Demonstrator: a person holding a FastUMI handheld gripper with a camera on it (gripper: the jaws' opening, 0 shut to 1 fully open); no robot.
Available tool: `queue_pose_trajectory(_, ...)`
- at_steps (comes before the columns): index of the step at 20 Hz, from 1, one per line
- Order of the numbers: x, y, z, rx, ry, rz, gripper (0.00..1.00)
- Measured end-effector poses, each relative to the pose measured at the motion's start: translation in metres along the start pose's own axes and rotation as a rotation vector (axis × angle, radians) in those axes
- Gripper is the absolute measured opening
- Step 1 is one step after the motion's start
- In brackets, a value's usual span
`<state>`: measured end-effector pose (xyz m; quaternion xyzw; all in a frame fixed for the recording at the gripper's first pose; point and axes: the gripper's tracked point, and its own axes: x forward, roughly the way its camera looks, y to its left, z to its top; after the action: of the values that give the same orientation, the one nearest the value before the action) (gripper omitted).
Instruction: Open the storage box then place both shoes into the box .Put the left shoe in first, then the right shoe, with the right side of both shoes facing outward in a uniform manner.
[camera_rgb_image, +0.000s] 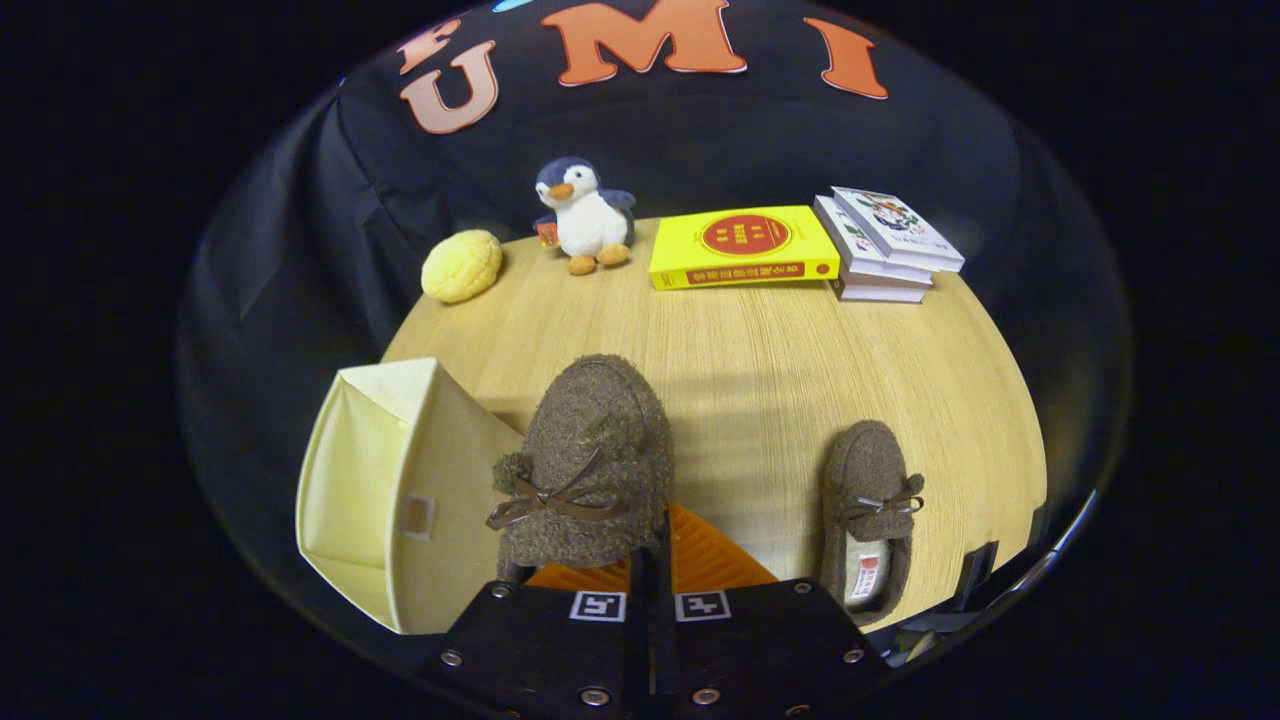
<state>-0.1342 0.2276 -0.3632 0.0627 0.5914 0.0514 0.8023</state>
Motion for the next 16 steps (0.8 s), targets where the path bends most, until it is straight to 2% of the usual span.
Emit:
queue_pose_trajectory(8,-0.035,0.124,0.034,-0.029,-0.035,0.139,0.03)
queue_pose_trajectory(16,0.005,0.216,-0.008,-0.103,0.098,0.154,0.04)
